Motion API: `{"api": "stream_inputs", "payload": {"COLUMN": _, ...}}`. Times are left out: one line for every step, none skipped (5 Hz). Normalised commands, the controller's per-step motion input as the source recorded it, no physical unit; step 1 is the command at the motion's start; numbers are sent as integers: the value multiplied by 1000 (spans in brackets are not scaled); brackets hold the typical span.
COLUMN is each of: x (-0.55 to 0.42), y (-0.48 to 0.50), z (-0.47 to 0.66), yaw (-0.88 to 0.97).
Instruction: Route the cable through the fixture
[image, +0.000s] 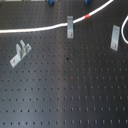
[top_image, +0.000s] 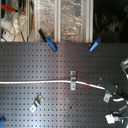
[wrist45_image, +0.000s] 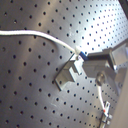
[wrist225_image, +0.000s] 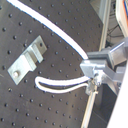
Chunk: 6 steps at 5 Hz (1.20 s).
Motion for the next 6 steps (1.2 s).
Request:
{"api": "stream_inputs", "payload": {"x": 4, "y": 11, "z": 0, "yaw": 0}}
{"api": "stream_inputs", "payload": {"x": -32, "y": 12, "z": 0, "yaw": 0}}
{"api": "stream_inputs", "payload": {"x": 6, "y": 18, "z": 52, "yaw": 0}}
{"api": "stream_inputs", "payload": {"x": 24, "y": -800, "z": 11, "yaw": 0}}
{"api": "stream_inputs", "payload": {"x": -3, "y": 1, "z": 0, "yaw": 6}}
{"api": "stream_inputs", "payload": {"x": -469, "y": 172, "z": 2, "yaw": 263}}
